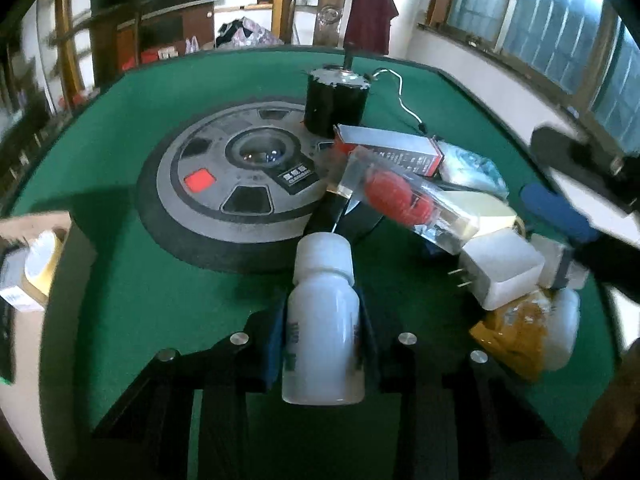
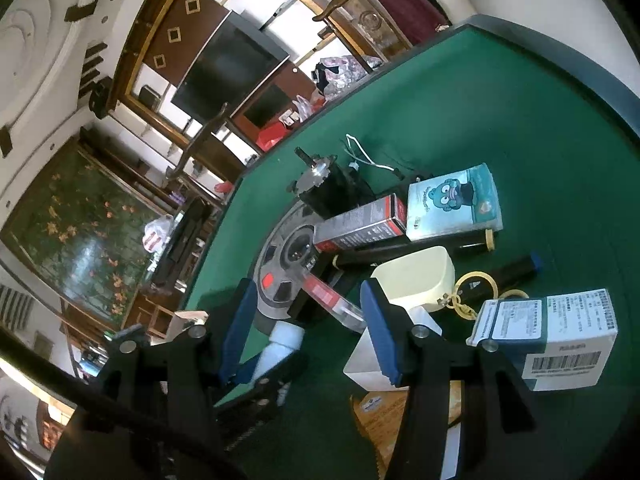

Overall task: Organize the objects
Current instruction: 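Grasp the white pill bottle with the left tool, then place the pill bottle in the tray with the left tool while the right tool carries the syringe tube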

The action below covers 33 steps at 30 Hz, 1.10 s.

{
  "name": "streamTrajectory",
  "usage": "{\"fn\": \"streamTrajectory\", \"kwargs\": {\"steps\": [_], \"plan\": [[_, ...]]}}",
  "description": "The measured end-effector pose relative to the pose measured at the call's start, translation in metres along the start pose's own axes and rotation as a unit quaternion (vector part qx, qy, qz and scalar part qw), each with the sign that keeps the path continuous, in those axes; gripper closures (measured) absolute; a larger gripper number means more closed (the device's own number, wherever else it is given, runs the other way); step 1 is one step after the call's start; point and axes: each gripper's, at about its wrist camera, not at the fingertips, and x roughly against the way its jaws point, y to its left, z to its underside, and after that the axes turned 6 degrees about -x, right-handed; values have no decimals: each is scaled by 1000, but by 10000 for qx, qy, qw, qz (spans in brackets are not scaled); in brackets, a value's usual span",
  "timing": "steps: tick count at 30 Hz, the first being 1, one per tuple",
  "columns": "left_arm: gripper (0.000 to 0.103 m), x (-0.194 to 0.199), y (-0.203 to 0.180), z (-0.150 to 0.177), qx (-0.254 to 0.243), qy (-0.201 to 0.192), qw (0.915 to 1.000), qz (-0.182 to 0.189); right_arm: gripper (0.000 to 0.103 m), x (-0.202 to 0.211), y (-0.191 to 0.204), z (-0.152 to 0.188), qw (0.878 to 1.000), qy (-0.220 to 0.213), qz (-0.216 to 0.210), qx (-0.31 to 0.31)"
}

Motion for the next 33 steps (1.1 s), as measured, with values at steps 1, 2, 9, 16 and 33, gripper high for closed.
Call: {"fn": "streamTrajectory", "kwargs": {"steps": [1,2,9,16,33], "plan": [[74,3,4,2,83,21,9999,86,51,-2,1,1,10000,12,50,46],[74,6,8,4,170,19,9997,165,51,-5,3,2,9998,17,140,127],[74,67,33,21,492,-306,9960,673,51,-20,26,11,9946,168,666,784],[74,126,67,36,602,-848,9928,594,51,-74,60,7,9579,804,1789,2095],[74,146,193,88,1653,-935,9817,-157,93,-49,54,10,9812,1033,1171,1136]]}}
